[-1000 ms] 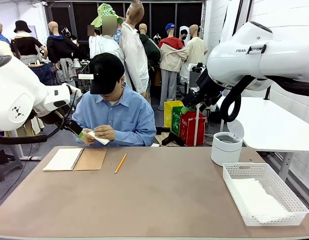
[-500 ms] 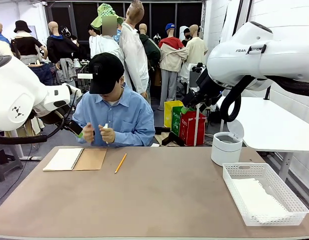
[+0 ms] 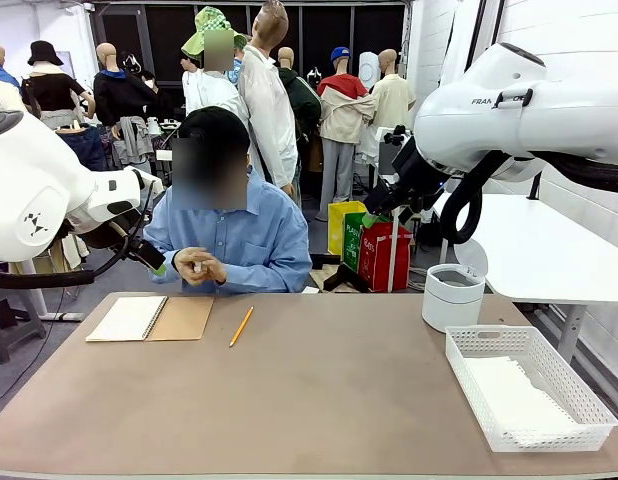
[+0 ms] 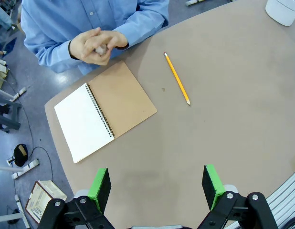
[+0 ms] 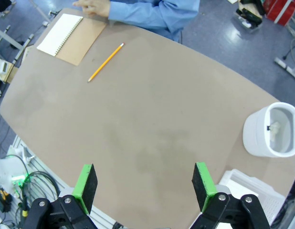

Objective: Sort the paper based on its condition.
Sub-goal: If a person hands you a paper, place it in the Organizing basket , and if it's crumpled, put it in the Trash can.

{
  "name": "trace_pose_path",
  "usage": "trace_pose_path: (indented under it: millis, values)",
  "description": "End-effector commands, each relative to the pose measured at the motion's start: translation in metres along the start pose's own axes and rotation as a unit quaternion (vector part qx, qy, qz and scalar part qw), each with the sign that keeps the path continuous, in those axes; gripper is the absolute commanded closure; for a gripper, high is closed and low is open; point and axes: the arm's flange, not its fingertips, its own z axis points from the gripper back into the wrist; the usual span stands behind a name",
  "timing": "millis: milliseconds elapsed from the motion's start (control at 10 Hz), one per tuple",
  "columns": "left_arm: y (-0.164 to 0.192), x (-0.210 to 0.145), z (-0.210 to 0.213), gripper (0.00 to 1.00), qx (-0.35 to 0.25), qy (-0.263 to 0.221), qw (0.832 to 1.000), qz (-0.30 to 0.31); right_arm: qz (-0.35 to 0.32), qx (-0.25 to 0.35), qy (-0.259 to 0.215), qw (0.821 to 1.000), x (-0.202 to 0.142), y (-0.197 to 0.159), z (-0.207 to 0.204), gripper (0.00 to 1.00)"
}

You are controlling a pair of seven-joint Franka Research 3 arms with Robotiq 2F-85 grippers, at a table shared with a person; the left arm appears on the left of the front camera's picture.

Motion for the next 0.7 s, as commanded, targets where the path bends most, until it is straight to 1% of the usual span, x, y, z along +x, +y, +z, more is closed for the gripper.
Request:
trace_pose_path:
  millis: [0,600]
  values:
    - [0.0013,-0.0001,0.0004,0.00,0.000,0.000,1.000,0.001,0.000,0.000,0.002,1.000,-0.0001,0.0001,0.0005,0.00]
    - [0.0013,-0.0001,0.0004,0.00,0.000,0.000,1.000,0.001,0.000,0.000,0.002,1.000,-0.0001,0.0001,0.0005,0.00]
